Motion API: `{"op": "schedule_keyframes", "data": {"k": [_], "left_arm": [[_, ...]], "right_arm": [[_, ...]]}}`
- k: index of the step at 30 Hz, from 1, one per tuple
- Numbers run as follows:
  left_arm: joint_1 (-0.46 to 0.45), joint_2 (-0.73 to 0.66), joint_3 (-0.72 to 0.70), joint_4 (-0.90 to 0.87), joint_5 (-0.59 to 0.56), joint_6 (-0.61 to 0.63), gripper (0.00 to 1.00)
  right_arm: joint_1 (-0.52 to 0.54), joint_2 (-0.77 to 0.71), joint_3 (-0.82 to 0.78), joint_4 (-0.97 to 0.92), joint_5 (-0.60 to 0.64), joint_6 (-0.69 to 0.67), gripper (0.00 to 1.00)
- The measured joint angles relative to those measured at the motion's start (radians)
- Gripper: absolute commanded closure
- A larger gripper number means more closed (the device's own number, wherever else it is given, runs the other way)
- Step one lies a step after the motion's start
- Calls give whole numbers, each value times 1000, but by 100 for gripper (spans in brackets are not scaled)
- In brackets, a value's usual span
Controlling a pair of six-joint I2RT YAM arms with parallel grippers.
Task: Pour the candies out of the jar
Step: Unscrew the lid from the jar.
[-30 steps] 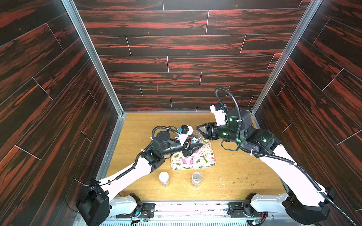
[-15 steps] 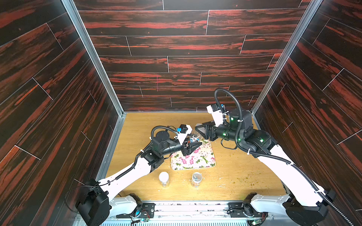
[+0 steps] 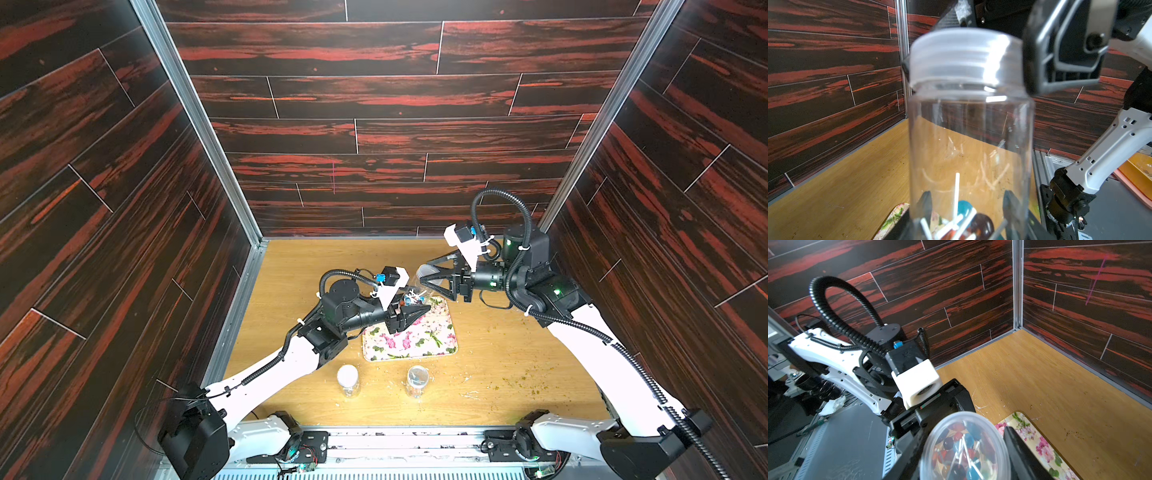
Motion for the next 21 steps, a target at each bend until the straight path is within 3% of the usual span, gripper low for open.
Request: {"op": "schedule_keyframes", "data": {"k": [8,18,21], "left_arm": [[-3,-3,0,0,-2,2,57],[2,-26,0,-14,-6,-6,57],[2,-26,0,-13,-9,-6,57]], "right_arm": [[-32,34,18,0,-108,-69,40],[-48,34,24,5,-102,-104,1],[-48,32,24,0,-80,-82,1]]}}
